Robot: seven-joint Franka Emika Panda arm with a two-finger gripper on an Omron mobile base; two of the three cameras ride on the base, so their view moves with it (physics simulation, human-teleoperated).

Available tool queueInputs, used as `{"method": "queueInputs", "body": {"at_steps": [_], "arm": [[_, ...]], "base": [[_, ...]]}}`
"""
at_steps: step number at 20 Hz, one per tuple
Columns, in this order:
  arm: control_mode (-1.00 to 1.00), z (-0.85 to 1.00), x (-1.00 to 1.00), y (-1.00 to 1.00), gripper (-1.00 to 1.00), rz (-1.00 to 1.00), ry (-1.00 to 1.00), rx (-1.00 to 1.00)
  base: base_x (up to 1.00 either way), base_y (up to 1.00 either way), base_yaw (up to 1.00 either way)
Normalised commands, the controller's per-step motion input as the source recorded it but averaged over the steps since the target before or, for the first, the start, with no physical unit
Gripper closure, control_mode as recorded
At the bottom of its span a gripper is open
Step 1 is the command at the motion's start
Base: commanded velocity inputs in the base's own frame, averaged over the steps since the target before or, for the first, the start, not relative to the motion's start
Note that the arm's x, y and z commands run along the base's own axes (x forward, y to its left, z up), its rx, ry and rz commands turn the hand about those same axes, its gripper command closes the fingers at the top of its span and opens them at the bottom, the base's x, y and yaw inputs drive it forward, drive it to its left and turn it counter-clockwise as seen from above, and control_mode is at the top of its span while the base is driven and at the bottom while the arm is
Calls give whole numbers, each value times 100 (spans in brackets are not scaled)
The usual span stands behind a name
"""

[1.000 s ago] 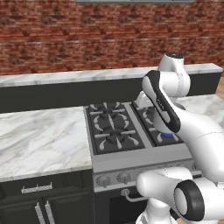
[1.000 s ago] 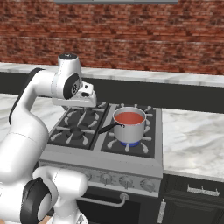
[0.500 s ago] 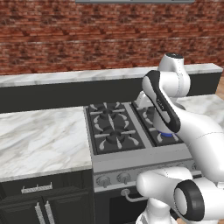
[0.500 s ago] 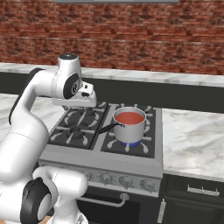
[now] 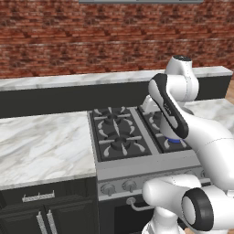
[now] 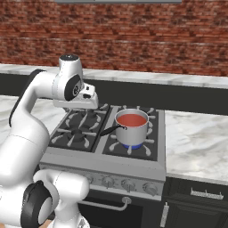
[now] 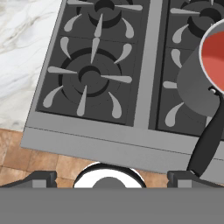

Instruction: Wait until the marinara sauce is simmered to a deep red color and then turn off the stove.

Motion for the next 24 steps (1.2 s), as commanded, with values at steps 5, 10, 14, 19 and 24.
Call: {"method": "queueInputs", "body": {"at_steps": [5,10,14,19,24], "arm": [[-100,0,0,0,-100,0,0,0],[-100,0,-14,-6,-100,-3,0,1],[-100,-5,-31,-35,-100,-10,0,3],[-100,-3,-35,-37,-100,-9,0,3],[-100,-6,-33,-32,-100,-9,0,0]], "base": [[0,0,0],[0,0,0],[0,0,0],[0,0,0],[0,0,0]]}}
